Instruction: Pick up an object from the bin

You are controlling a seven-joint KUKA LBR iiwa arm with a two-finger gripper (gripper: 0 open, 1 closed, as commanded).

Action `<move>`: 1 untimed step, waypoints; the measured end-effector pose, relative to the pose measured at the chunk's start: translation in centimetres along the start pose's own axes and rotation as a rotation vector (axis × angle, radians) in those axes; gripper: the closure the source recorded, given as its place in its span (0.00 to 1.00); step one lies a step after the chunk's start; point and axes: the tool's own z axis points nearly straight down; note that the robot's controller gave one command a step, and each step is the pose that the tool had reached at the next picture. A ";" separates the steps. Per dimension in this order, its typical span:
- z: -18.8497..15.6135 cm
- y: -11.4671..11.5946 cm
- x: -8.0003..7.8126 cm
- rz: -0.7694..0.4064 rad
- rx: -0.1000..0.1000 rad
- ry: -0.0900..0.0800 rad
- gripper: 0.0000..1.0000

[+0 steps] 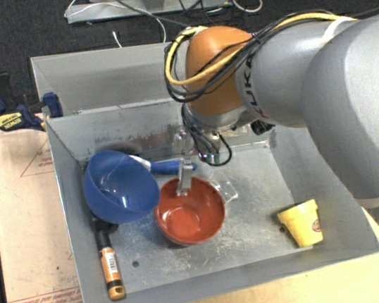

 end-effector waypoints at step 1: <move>2.7 6.3 11.9 -0.263 0.031 0.009 0.00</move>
Offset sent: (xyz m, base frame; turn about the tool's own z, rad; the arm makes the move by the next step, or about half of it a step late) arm -0.0320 0.0364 -0.0385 0.1350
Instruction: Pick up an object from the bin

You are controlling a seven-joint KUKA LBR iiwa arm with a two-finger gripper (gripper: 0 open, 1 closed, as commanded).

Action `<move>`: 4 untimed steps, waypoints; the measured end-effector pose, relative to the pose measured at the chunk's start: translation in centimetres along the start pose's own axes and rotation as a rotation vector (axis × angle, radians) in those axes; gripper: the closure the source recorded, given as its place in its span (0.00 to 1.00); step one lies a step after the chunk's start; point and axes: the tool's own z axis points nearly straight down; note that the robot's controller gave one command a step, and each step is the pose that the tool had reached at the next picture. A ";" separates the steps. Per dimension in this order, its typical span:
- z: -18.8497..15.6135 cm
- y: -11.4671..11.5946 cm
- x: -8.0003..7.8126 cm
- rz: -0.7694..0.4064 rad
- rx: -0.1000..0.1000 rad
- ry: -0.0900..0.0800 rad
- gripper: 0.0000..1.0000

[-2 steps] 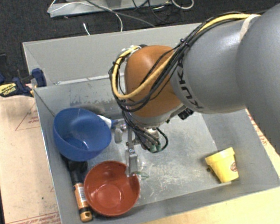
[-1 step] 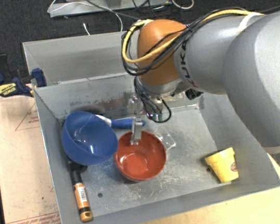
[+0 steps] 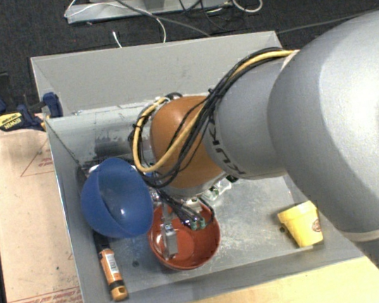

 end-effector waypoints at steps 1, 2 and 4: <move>-0.1 2.0 0.0 -0.016 -0.034 -0.011 1.00; -0.1 2.0 0.0 -0.016 -0.034 -0.012 1.00; -4.0 1.9 0.0 -0.016 -0.035 -0.016 1.00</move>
Offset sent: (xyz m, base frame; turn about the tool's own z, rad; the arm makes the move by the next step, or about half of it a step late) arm 0.0000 0.0000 0.0000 0.0000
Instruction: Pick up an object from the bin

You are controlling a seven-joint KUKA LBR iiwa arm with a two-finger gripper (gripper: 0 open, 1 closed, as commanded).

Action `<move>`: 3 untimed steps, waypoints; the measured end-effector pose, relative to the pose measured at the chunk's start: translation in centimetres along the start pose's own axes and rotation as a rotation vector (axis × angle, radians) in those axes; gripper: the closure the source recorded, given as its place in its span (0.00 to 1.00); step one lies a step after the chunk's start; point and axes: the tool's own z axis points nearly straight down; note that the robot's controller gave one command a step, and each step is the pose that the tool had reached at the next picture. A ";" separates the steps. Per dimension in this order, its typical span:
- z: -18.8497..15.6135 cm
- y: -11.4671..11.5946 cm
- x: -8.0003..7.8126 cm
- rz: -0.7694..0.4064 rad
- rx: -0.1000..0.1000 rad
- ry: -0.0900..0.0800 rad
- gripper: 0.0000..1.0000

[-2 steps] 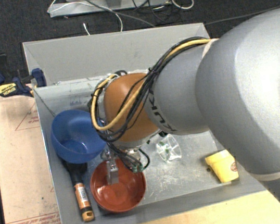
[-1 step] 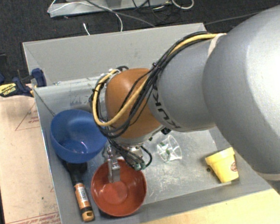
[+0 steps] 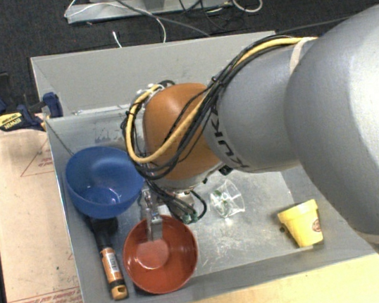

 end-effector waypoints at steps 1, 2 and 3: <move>-0.5 0.0 0.1 0.000 0.000 0.003 1.00; -2.2 0.0 0.1 0.001 0.001 0.005 1.00; -4.1 0.0 0.1 0.001 0.000 0.004 1.00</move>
Offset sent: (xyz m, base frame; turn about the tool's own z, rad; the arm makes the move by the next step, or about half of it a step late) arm -0.0006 -0.0004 0.0413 0.0003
